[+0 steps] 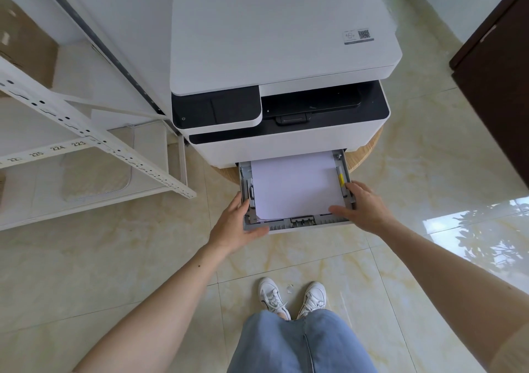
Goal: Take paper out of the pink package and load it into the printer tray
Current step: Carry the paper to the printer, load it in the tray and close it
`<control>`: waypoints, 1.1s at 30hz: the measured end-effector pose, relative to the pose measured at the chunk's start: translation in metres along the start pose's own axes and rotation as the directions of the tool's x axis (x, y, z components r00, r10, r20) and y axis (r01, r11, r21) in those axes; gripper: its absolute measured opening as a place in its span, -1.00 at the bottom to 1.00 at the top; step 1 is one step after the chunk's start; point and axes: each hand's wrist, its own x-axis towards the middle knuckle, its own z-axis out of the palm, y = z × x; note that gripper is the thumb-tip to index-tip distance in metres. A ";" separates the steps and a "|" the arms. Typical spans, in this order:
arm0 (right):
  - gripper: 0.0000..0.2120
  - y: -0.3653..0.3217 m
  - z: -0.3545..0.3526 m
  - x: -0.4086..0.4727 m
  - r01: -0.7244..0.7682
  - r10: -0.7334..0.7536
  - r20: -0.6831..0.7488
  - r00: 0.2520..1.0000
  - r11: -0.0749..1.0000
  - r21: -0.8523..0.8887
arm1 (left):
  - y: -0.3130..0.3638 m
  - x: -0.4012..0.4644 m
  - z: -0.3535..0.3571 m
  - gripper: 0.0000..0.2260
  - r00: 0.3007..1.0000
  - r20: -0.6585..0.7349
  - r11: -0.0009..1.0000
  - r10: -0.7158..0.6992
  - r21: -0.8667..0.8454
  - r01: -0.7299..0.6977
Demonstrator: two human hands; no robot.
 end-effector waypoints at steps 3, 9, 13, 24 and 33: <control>-0.11 0.002 -0.001 -0.008 0.003 -0.001 0.056 0.998 0.999 -0.044 | -0.006 -0.003 0.003 0.01 0.995 0.054 0.996 -0.080 0.049 0.077; 0.14 0.010 0.000 -0.019 0.083 -0.057 0.115 0.992 0.969 -0.233 | -0.009 -0.014 0.011 -0.15 0.997 -0.025 0.997 -0.066 0.040 0.067; 0.02 0.010 -0.001 -0.020 0.104 -0.075 0.112 0.991 0.953 -0.283 | -0.007 -0.013 0.008 -0.26 0.997 -0.070 0.998 -0.043 0.037 0.045; -0.14 0.007 -0.006 -0.015 0.095 -0.074 0.085 0.994 0.956 -0.278 | -0.009 -0.009 0.004 -0.28 0.995 -0.095 0.998 -0.039 0.044 0.043; -0.18 -0.008 -0.018 0.009 0.113 -0.098 0.067 0.993 0.956 -0.270 | -0.010 0.017 -0.009 -0.33 0.989 -0.149 1.000 -0.017 -0.006 0.017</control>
